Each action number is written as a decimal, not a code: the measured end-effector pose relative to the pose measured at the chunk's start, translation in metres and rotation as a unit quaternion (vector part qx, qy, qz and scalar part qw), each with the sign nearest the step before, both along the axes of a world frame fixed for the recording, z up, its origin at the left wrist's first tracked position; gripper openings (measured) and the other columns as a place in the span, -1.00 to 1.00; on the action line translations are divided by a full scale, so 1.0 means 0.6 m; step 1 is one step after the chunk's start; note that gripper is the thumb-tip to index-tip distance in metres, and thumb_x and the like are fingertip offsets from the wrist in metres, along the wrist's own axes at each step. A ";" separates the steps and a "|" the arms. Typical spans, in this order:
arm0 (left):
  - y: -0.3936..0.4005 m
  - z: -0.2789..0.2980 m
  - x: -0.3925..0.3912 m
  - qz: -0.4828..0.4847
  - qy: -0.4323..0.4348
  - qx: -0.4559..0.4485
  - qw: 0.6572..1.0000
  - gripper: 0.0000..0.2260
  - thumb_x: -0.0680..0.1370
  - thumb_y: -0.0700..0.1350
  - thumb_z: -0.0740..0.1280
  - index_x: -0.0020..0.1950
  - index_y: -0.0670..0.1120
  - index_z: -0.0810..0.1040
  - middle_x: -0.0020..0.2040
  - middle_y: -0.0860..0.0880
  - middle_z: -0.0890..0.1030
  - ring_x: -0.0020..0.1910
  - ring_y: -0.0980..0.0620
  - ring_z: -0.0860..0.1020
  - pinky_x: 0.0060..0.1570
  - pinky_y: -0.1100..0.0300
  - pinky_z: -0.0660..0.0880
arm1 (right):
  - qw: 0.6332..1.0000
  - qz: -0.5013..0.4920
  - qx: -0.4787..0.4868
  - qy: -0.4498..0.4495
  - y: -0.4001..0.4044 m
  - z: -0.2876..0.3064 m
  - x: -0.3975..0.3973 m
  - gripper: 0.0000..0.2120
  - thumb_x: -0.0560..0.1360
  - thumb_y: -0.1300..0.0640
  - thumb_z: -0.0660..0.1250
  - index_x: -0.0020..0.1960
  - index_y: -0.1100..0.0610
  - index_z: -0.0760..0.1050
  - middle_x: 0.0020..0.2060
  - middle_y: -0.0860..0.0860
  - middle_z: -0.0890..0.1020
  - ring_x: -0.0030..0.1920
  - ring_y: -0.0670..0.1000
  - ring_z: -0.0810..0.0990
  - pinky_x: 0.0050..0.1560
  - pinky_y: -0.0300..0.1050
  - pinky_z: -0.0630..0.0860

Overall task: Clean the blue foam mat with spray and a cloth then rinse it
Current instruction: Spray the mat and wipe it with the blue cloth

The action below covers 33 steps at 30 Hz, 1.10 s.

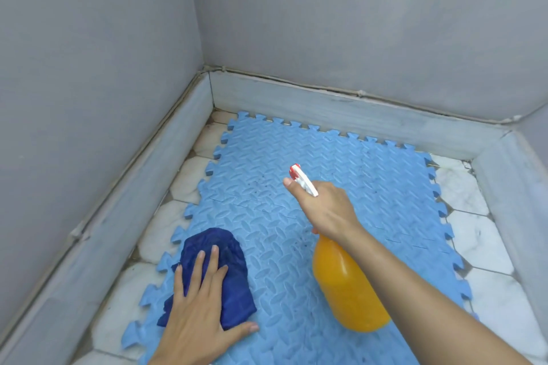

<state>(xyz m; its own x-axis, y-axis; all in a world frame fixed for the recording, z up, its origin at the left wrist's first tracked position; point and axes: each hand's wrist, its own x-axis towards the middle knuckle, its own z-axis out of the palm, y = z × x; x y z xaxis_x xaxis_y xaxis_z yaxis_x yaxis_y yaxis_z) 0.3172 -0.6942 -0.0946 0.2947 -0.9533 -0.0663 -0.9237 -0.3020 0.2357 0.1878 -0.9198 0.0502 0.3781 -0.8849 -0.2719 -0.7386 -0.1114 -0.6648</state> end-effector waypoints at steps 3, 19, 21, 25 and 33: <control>-0.020 0.006 0.010 -0.056 -0.043 0.007 0.997 0.05 0.29 0.61 0.11 0.51 -0.15 0.27 0.54 -0.12 0.22 0.52 -0.13 0.12 0.40 -0.25 -0.04 | 1.000 0.003 -0.013 0.016 0.008 -0.004 0.003 -0.46 0.45 -0.42 0.16 -0.38 0.04 0.33 -0.42 -0.01 0.52 -0.26 0.11 0.61 -0.13 0.10 0.58; -0.052 -0.006 0.027 -0.071 -0.060 0.014 0.996 -0.23 0.54 0.42 -0.12 0.56 -0.09 0.13 0.57 -0.03 0.11 0.55 -0.03 0.05 0.47 -0.06 -0.05 | 0.995 -0.049 0.068 -0.062 0.037 0.017 -0.053 -0.59 0.55 -0.16 0.25 -0.01 0.20 0.57 -0.15 0.14 0.65 -0.22 -0.02 0.55 -0.42 -0.17 0.53; -0.051 -0.010 0.027 -0.071 -0.064 0.012 0.995 -0.23 0.54 0.41 -0.12 0.56 -0.09 0.14 0.56 -0.03 0.12 0.55 -0.03 0.06 0.46 -0.07 -0.02 | 0.995 -0.056 0.079 -0.037 0.049 0.011 -0.064 -0.56 0.54 -0.18 0.25 -0.07 0.23 0.58 -0.17 0.17 0.68 -0.27 0.00 0.57 -0.40 -0.14 0.55; -0.052 -0.015 0.028 -0.074 -0.068 0.010 0.995 -0.24 0.54 0.40 -0.09 0.54 -0.11 0.18 0.55 -0.04 0.15 0.54 -0.04 0.11 0.47 -0.07 0.00 | 0.986 -0.122 0.092 -0.074 0.047 0.005 -0.105 -0.57 0.54 -0.17 0.26 0.03 0.22 0.56 -0.12 0.13 0.65 -0.21 -0.01 0.55 -0.39 -0.13 0.53; -0.051 -0.025 0.028 -0.080 -0.073 -0.008 0.994 -0.22 0.52 0.39 -0.04 0.53 -0.15 0.22 0.54 -0.06 0.20 0.51 -0.07 0.17 0.47 -0.06 0.00 | 0.942 -0.311 0.060 -0.114 0.008 0.008 -0.200 -0.56 0.54 -0.17 0.25 -0.11 0.23 0.56 -0.24 0.13 0.64 -0.33 0.04 0.58 -0.37 -0.09 0.55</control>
<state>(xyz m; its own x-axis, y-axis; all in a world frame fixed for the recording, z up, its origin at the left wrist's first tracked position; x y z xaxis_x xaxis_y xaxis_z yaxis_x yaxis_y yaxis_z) 0.3339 -0.7250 -0.1094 0.1448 -0.9893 -0.0177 -0.9844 -0.1458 0.0984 0.0677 -0.9148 0.0551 -0.1427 -0.9226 -0.3585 -0.4732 0.3817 -0.7940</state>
